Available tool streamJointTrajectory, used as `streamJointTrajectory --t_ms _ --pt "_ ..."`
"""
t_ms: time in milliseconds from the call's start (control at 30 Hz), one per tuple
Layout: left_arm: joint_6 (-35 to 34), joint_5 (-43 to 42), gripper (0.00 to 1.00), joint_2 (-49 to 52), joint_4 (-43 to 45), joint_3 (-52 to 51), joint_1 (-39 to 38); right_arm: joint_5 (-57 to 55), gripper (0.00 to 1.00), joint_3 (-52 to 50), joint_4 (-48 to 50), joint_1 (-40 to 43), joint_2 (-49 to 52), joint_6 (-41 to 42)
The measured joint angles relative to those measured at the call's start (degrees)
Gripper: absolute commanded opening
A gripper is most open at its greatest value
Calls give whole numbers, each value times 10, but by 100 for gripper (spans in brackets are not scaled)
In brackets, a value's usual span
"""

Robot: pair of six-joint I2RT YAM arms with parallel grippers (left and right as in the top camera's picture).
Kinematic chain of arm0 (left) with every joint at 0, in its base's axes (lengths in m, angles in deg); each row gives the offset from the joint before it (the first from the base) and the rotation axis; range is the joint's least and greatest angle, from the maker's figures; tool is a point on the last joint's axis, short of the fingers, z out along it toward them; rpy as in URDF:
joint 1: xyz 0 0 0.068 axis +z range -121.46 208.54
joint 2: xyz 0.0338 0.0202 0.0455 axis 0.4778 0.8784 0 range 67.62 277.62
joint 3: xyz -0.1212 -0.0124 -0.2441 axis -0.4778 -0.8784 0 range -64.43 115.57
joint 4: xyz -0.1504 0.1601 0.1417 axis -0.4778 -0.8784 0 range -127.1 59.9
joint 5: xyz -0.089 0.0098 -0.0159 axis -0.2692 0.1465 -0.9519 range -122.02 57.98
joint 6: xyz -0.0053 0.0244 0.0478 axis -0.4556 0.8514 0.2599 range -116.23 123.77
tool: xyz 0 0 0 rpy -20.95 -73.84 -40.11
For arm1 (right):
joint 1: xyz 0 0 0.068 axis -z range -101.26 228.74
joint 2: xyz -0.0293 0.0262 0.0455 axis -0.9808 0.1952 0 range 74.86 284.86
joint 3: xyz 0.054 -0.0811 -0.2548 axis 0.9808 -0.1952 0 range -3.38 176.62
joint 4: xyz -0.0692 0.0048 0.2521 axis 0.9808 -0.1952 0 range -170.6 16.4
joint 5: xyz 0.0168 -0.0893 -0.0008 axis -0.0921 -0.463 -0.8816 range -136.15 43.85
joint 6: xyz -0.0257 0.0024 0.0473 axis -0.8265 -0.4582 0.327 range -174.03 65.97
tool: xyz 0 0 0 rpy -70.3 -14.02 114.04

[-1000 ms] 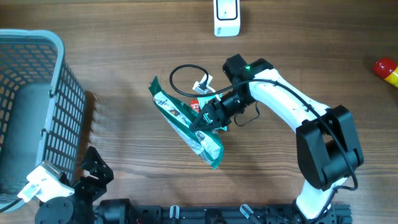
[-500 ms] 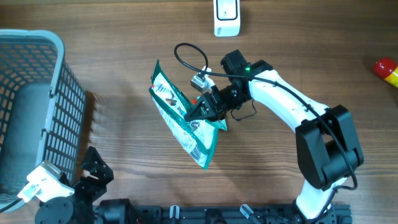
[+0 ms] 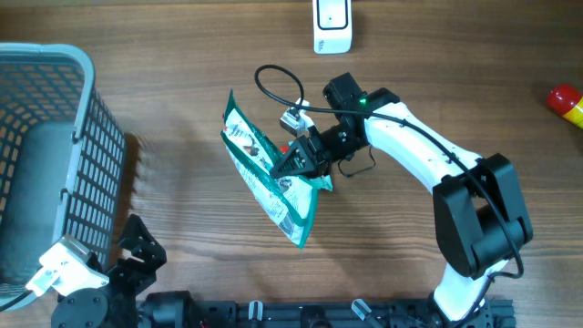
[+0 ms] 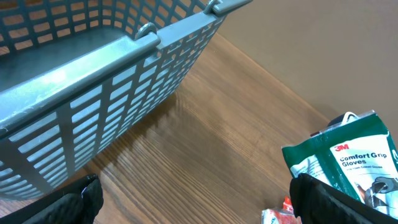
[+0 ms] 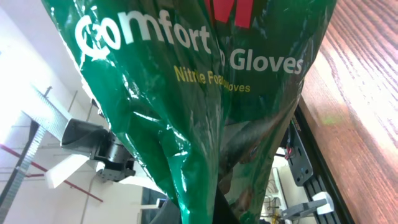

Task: Scan the item barcode
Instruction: 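Lift the glove pack off the small items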

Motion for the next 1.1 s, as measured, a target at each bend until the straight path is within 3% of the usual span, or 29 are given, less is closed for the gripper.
streamJointTrajectory --t_ms 633,833,1100 --pt "0 0 100 0 0 0 0 -107 4 0 8 0 0 35" --pt "0 0 100 0 0 0 0 -331 4 0 19 1 0 59" --pt "0 0 100 0 0 0 0 -477 4 2 -47 34 -42 60"
